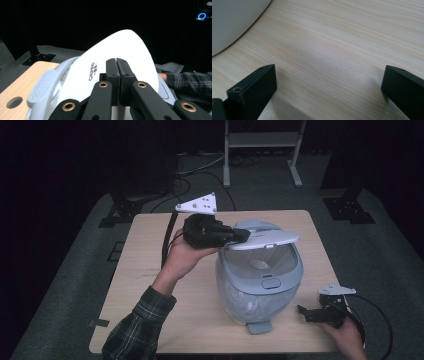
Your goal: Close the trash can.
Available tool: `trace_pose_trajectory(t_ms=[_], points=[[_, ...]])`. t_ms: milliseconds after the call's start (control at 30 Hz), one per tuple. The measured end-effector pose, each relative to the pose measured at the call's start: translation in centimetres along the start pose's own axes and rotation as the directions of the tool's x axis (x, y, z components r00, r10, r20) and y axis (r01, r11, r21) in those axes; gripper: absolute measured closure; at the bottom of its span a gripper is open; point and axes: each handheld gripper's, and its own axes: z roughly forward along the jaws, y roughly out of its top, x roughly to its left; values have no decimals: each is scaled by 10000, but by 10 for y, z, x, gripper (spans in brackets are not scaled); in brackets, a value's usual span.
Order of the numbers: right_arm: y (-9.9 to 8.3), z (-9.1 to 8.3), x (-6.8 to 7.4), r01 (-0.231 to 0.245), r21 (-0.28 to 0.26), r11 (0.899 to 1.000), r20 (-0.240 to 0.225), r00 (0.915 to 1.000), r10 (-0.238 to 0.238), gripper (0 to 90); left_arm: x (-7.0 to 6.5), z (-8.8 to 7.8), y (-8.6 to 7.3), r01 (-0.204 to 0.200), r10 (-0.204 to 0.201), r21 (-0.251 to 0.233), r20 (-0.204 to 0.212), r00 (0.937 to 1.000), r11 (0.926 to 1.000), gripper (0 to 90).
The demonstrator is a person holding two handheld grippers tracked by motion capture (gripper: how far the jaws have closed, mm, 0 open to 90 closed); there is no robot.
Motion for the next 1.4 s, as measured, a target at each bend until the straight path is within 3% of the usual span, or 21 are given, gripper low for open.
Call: trace_pose_trajectory(t_ms=[667,1400], points=[[0,0,0,4,23,10000,-32,10000,-4,0,-20,24,-8,-258,234,883,283,9993,9958,888],[0,0,0,26,17,10000,-31,10000,-26,0,-40,47,-10,-193,128,1611,417,9991,9867,889]])
